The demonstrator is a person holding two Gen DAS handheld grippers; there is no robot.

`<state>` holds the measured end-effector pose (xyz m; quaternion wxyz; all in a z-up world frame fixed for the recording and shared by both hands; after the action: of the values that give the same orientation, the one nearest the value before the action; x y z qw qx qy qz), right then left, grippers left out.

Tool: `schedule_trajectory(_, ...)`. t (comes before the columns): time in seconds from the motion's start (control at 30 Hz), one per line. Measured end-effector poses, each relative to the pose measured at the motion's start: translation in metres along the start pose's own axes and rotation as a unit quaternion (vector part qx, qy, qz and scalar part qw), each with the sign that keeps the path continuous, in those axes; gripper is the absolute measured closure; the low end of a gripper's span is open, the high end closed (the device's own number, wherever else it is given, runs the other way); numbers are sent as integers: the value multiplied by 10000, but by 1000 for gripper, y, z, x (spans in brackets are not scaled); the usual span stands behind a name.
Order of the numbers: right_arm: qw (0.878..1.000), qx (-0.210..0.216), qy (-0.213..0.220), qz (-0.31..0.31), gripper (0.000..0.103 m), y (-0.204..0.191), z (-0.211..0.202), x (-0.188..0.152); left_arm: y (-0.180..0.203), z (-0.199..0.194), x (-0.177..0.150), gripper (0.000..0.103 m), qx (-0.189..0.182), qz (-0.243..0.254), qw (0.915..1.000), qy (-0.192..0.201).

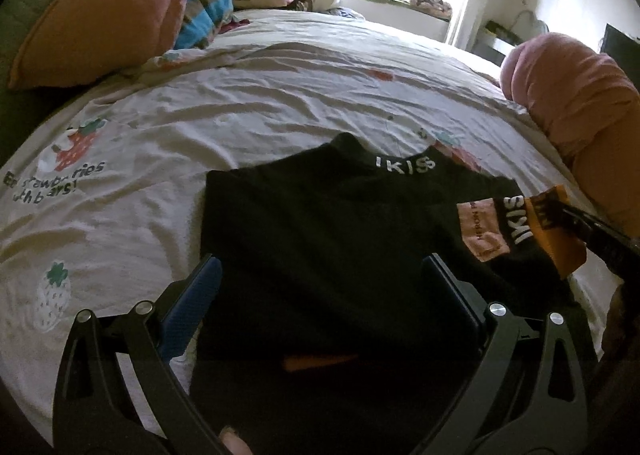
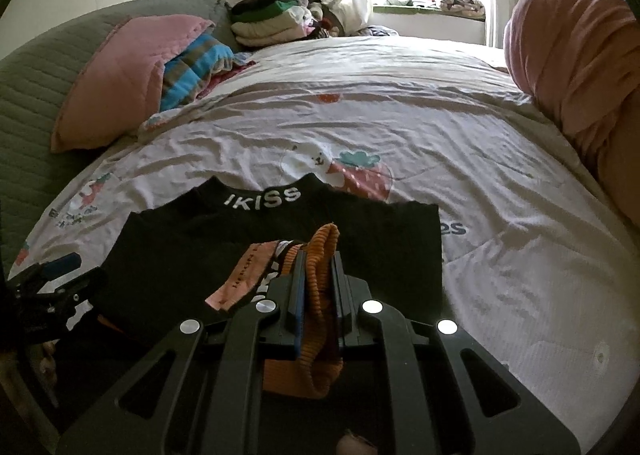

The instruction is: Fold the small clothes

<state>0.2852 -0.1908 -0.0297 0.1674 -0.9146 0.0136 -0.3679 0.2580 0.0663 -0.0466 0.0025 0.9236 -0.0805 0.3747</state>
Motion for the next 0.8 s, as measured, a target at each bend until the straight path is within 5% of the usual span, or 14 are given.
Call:
schedule_trajectory(0.3,9997,-168,-26,170,89,11,-1,-5,9,1,0,12,-201,29,9998,-3)
schedule_trajectory(0.37,9996,-178,15,224,80,12,-4,-5,11,1,-1,12,-260,16,9997,-5)
schedule_trajectory(0.5,9998,-30,-152,153,77,5,-3,-12,14,4,-2,13,-340,38,9994,-69)
schedule_trajectory(0.67,9977,253,-578,-240,75,-24,6,-35,14,23,-19,40,-365,80,9972,-644)
schedule_trajectory(0.8,9951,362,-809,-436,75,-44,14,-51,8,35,-34,45,-484,-83,9941,-968)
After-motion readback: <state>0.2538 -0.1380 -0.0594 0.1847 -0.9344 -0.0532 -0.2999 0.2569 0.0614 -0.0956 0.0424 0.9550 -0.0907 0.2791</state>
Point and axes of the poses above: each gripper's, at about its wrist camera, not at the fingertips, and z roughly the way its jaws point, y to its right, x to its top, the point moved 7 cm from there along z, roughly the way its jaws point, and after that the axes turned 15 degrees about z, right-handed, at the moved point
